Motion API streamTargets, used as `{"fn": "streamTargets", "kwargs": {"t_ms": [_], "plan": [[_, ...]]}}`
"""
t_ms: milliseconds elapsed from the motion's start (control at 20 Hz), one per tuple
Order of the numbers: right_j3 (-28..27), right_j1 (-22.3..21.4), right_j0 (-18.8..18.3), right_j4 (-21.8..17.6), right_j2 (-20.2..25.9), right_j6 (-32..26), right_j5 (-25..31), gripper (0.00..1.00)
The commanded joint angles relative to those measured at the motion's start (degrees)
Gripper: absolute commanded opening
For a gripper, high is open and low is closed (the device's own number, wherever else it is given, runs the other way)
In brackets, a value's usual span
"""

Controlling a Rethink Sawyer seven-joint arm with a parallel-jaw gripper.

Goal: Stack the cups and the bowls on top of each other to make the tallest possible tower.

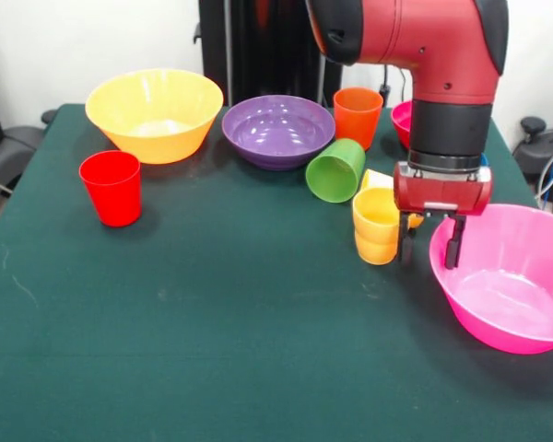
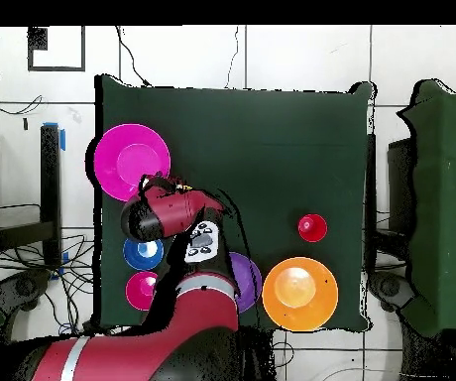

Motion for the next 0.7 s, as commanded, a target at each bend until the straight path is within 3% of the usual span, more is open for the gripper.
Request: {"fn": "streamTargets", "kwargs": {"t_ms": [50,700], "plan": [[-4.22,4.71,0.49,1.63,2.74,6.84,-4.6,1.0],[-7.34,9.26,3.53,5.4,-0.07,7.75,-7.88,1.0]]}}
